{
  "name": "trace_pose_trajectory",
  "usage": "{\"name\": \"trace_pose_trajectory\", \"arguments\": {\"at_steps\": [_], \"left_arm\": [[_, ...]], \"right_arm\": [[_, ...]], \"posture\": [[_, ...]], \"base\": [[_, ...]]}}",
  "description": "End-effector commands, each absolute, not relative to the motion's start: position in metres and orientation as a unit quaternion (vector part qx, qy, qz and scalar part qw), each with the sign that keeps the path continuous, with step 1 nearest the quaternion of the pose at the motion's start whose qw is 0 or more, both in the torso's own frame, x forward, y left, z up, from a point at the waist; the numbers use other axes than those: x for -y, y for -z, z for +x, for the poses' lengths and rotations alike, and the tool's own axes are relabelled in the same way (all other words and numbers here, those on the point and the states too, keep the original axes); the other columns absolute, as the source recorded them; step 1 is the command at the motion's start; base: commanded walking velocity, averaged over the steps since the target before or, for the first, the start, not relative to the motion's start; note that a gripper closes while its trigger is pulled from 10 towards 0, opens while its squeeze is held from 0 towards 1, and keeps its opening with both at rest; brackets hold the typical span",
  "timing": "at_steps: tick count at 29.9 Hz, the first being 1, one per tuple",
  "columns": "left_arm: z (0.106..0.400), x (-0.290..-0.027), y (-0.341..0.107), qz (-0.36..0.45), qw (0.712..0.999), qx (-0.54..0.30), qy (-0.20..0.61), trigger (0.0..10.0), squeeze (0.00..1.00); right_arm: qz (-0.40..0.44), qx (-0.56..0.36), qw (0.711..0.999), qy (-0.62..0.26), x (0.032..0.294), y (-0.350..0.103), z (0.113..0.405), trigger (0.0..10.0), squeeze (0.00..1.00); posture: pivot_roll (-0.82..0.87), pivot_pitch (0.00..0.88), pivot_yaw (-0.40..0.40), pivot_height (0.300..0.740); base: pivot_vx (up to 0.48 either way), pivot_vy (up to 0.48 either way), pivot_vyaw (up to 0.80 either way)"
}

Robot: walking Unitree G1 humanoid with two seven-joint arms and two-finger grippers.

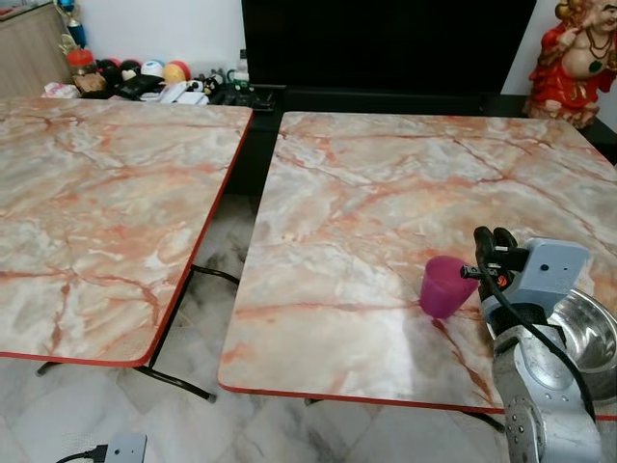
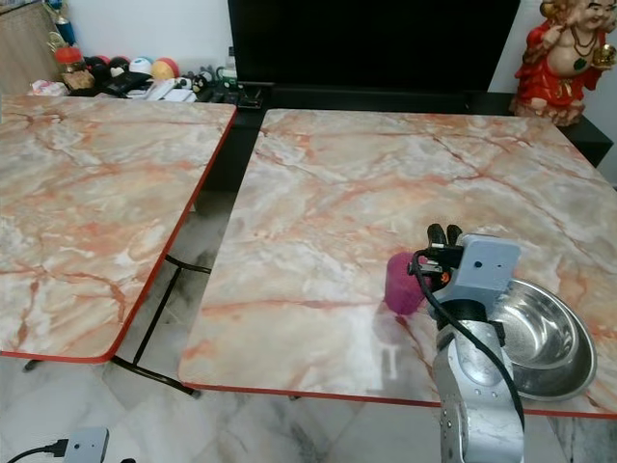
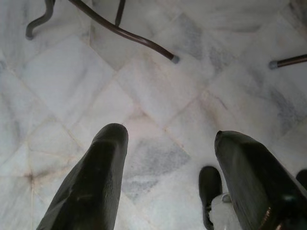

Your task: Setting the table

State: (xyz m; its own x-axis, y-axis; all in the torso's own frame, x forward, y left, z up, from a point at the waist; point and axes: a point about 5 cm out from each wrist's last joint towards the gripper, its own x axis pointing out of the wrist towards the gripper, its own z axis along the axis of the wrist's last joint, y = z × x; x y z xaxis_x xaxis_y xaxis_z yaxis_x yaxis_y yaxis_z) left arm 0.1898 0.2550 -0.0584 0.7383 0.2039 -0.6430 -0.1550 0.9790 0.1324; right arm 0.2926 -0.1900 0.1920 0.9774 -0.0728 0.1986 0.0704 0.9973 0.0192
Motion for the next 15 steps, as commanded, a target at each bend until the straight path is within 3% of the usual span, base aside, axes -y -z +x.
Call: {"name": "trace_pose_trajectory", "arguments": {"at_steps": [1, 3, 15], "left_arm": [[0.178, -0.259, 0.064, 0.038, 0.922, -0.371, -0.101, 10.0, 0.00], [0.178, -0.259, 0.064, 0.038, 0.922, -0.373, -0.099, 10.0, 0.00], [0.189, -0.254, 0.061, 0.040, 0.926, -0.368, -0.081, 10.0, 0.00]], "right_arm": [[0.003, 0.107, 0.994, 0.014, 0.179, -0.192, 0.294, 10.0, 0.00], [0.009, 0.108, 0.994, 0.018, 0.179, -0.193, 0.294, 10.0, 0.00], [0.038, 0.105, 0.994, 0.005, 0.164, -0.188, 0.296, 10.0, 0.00]], "posture": [[-0.09, 0.040, 0.026, 0.740], [-0.09, 0.038, 0.031, 0.740], [-0.09, 0.006, 0.039, 0.740]], "base": [[0.000, 0.480, 0.80], [0.000, 0.480, 0.72], [0.000, 0.480, 0.00]]}}
